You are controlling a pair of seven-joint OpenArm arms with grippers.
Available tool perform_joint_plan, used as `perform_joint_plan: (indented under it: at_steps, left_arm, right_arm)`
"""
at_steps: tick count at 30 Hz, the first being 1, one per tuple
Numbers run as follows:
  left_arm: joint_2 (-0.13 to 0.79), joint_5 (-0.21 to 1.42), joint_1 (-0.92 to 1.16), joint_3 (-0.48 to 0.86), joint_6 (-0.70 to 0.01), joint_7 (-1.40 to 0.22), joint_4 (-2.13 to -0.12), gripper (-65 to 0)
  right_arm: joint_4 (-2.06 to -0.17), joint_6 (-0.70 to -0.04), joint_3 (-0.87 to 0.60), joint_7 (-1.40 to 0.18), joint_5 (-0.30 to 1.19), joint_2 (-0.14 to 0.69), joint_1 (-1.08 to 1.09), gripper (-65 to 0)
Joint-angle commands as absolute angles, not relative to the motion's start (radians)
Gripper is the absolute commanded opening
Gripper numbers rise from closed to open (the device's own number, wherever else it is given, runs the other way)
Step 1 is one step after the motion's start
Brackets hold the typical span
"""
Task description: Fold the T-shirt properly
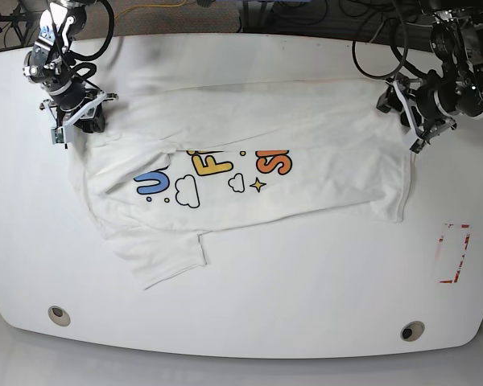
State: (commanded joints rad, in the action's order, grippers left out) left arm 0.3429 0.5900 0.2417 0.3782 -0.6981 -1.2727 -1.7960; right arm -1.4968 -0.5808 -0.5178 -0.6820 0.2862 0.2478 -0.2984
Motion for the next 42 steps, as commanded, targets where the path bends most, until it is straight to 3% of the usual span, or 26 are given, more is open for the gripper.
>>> perform_joint_plan:
  at_steps: [3, 13, 18, 21, 27, 35, 42]
  left_arm:
    - [0.386, 0.590, 0.242, 0.378, -0.698, -1.294, -1.791, -53.9]
    - [0.510, 0.590, 0.242, 0.383, -0.698, -1.311, -1.784, -53.3]
    - [0.541, 0.599, 0.240, 0.386, -0.698, -1.313, -1.787, -46.8]
    - [0.539, 0.602, 0.240, 0.410, -0.698, -1.313, -1.788, -39.7]
    - [0.449, 0.638, 0.229, 0.446, -0.698, -1.308, -1.788, -28.8]
    - [0.386, 0.611, 0.180, 0.438, -0.697, -1.311, -1.779, -26.9]
    - [0.357, 0.533, 0.148, 0.352, -0.665, -1.311, -1.781, -26.8]
  right_arm:
    - [-1.497, -0.581, -0.518, -0.682, 0.286, 0.248, -0.298, -52.6]
    - [-1.497, -0.581, -0.518, -0.682, 0.286, 0.248, -0.297, -52.6]
    - [-1.497, -0.581, -0.518, -0.682, 0.286, 0.248, -0.297, -52.6]
    - [-1.497, -0.581, -0.518, -0.684, 0.286, 0.248, -0.286, -52.6]
    - [-1.497, -0.581, -0.518, -0.684, 0.286, 0.248, -0.280, -52.6]
    - [-1.497, -0.581, -0.518, -0.685, 0.286, 0.246, -0.278, -52.6]
    - [-1.497, -0.581, -0.518, -0.685, 0.286, 0.246, -0.278, -52.6]
